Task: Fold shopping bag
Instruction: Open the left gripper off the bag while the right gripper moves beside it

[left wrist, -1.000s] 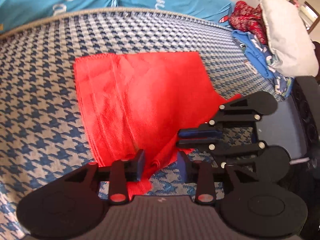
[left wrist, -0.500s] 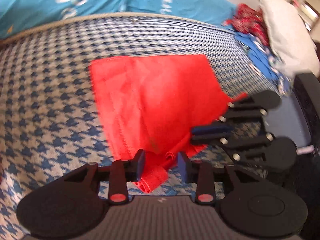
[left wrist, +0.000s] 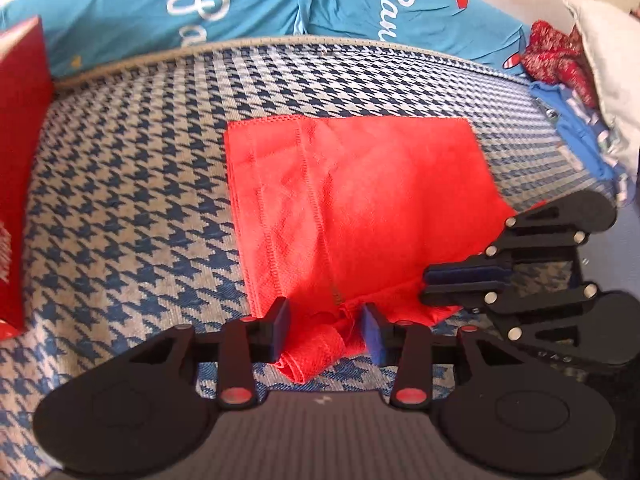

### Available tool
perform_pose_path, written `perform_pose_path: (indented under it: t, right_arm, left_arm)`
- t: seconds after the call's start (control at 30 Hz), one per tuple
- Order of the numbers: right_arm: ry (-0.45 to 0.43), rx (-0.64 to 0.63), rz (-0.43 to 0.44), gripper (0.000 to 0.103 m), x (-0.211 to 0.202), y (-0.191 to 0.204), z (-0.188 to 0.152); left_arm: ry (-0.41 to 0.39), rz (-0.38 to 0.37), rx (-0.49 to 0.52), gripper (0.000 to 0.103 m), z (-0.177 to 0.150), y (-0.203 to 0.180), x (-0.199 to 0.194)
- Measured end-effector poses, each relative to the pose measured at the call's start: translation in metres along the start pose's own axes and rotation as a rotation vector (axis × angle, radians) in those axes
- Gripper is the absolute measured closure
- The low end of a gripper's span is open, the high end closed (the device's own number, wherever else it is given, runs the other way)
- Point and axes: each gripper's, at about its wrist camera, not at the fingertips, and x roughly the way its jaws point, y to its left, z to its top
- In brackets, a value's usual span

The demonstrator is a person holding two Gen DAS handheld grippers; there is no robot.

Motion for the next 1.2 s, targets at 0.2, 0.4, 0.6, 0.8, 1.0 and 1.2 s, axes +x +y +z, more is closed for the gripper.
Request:
perform_pose_path:
  t: [0.2,0.4,0.6,0.8,1.0,1.2]
  right_arm:
    - [-0.002,-0.004,-0.002,0.096,-0.001,0.001,0.000]
    - [0.002,-0.006,-0.004,0.096,-0.001,0.002,0.001]
    - [0.001,-0.004,-0.002,0.096,-0.001,0.000,0.001]
    - [0.002,0.001,-0.008,0.096,0.000,0.005,0.002]
    - [0.003,-0.003,-0.003,0.096,0.000,0.002,0.002]
    - [0.002,-0.007,-0.001,0.096,0.000,0.001,0.001]
  left_arm:
    - [-0.100,0.064,0.064,0.037,-0.011,-0.006,-0.022]
    - [-0.217,-0.005,0.090,0.037,-0.028,-0.022,-0.066]
    - [-0.197,-0.077,0.120,0.037,-0.030,-0.042,-0.065]
    - [-0.171,-0.069,0.097,0.037,-0.031,-0.042,-0.047]
    - [-0.171,-0.069,0.084,0.037,-0.026,-0.039,-0.035]
    - [-0.171,-0.074,0.063,0.037,-0.026,-0.036,-0.028]
